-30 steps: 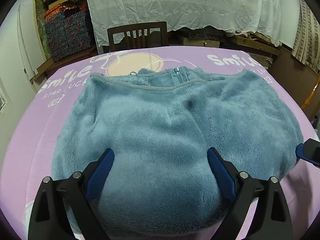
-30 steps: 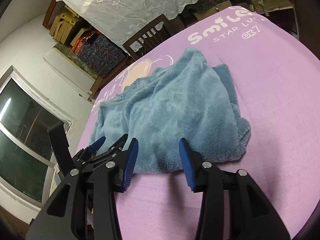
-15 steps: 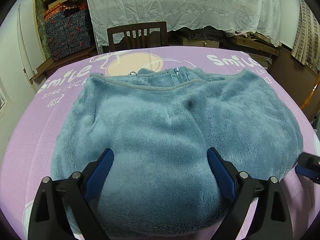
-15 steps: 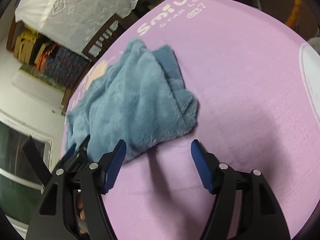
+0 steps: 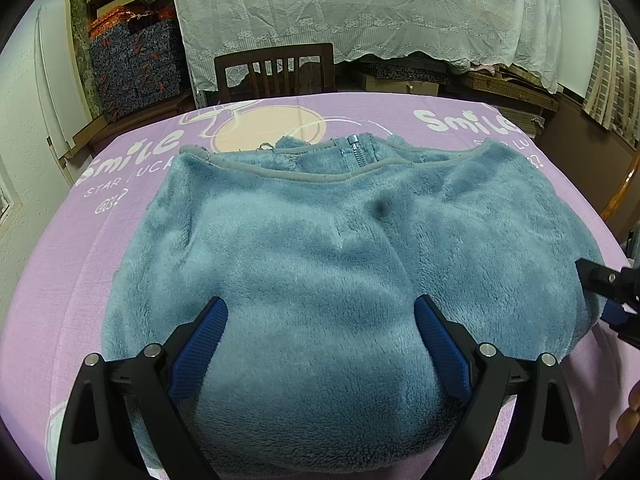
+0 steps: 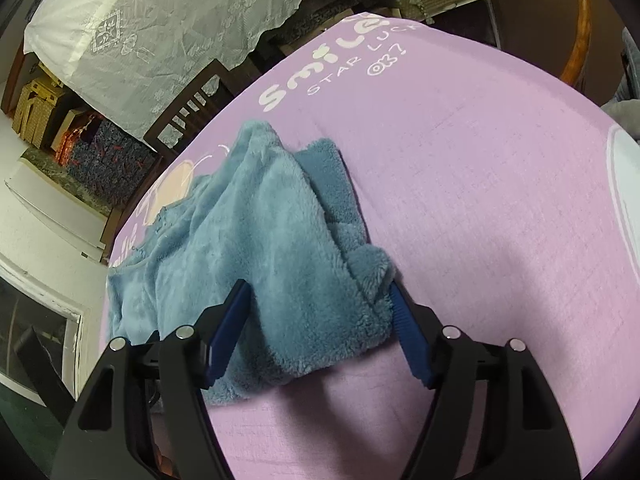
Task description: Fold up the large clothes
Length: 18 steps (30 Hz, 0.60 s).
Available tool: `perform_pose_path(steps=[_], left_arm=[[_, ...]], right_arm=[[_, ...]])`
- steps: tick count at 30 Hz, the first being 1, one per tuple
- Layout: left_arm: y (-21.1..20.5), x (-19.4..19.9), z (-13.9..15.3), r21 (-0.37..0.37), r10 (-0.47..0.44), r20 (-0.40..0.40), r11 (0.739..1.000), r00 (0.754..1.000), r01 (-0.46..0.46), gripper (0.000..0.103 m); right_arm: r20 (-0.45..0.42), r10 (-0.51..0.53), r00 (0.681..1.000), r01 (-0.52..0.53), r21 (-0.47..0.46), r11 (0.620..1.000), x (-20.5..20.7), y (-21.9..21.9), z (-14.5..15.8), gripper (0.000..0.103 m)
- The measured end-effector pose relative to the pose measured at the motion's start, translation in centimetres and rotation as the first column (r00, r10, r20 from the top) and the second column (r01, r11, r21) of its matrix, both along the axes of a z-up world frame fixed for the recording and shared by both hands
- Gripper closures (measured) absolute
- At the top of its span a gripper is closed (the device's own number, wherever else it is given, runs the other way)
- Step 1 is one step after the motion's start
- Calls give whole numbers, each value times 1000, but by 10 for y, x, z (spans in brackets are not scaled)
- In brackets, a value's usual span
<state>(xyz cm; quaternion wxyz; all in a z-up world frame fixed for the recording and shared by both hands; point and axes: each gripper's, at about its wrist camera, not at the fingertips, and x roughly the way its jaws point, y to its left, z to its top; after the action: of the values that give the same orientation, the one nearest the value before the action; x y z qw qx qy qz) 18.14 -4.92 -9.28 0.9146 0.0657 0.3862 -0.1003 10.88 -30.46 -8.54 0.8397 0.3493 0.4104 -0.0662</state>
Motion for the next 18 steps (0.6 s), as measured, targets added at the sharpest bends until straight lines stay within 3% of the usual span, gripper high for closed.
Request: perform_pose_path(steps=[5, 9, 14, 18], left_arm=[[-1, -1, 0, -1, 0, -1, 1000, 1000, 0, 8], [-1, -2, -2, -5, -1, -3, 1000, 1000, 1, 8], [-1, -2, -2, -6, -4, -4, 1000, 1000, 4, 8], [8, 6, 5, -51, -27, -53, 998, 998, 24, 8]], right_arm=[[2, -36, 999, 36, -1, 999, 2, 2, 0, 34], [11, -47, 999, 47, -59, 997, 12, 6, 0, 37], [47, -39, 998, 42, -72, 996, 12, 10, 1, 65], [109, 10, 994, 11, -188, 982, 12, 26, 26, 72]])
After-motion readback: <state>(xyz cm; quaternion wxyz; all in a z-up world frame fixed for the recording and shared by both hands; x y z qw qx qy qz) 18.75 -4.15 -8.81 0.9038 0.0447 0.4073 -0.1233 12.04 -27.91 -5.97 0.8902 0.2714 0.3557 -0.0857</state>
